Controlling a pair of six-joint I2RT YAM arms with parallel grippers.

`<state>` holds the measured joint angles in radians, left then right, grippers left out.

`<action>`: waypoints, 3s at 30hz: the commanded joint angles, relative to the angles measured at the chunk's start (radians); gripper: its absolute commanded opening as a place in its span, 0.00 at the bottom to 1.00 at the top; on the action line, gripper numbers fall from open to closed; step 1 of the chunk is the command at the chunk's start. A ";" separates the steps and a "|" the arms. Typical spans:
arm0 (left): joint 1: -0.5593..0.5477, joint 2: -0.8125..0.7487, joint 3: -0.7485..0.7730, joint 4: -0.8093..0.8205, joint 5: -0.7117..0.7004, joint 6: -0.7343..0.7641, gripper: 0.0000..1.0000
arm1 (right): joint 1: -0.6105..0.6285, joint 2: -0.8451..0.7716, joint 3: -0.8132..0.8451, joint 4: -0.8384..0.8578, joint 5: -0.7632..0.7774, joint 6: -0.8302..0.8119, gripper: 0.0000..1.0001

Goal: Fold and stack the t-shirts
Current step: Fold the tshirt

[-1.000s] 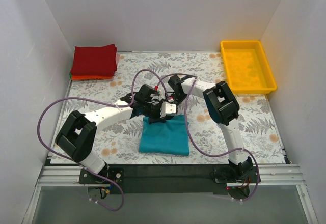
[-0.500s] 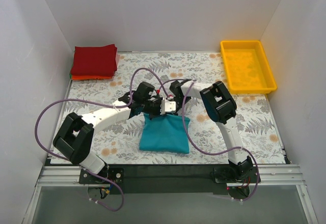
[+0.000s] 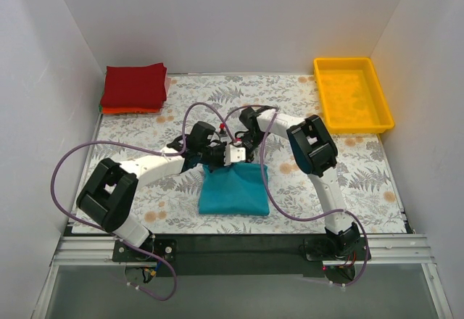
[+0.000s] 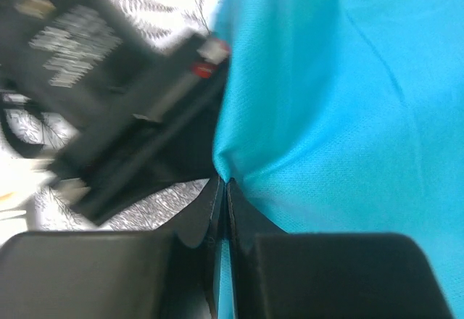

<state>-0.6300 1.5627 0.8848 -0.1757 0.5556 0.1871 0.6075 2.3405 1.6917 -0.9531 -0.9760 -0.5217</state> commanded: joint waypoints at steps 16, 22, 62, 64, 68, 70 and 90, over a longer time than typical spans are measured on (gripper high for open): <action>-0.017 -0.070 -0.035 0.084 -0.011 0.031 0.00 | -0.123 -0.204 0.201 -0.009 0.211 0.002 0.48; -0.008 -0.033 -0.012 0.139 -0.045 0.018 0.00 | -0.250 -0.273 0.148 -0.015 0.134 -0.001 0.59; 0.515 0.198 0.121 -0.217 0.328 -0.775 0.49 | -0.278 -0.320 -0.248 0.185 0.134 0.088 0.56; 0.515 0.223 0.125 -0.205 0.328 -0.785 0.48 | -0.276 -0.308 -0.244 0.186 0.129 0.088 0.56; 0.512 0.250 0.123 -0.176 0.336 -0.808 0.46 | -0.273 -0.296 -0.233 0.188 0.129 0.094 0.54; 0.510 0.263 0.126 -0.170 0.340 -0.816 0.46 | -0.270 -0.290 -0.228 0.185 0.131 0.097 0.53; 0.506 0.238 0.126 -0.127 0.348 -0.864 0.00 | -0.267 -0.313 -0.202 0.177 0.161 0.118 0.01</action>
<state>-0.1200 1.8317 0.9962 -0.3130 0.9047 -0.6876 0.3355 2.0529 1.4517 -0.7784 -0.8135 -0.4114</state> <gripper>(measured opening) 0.034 0.023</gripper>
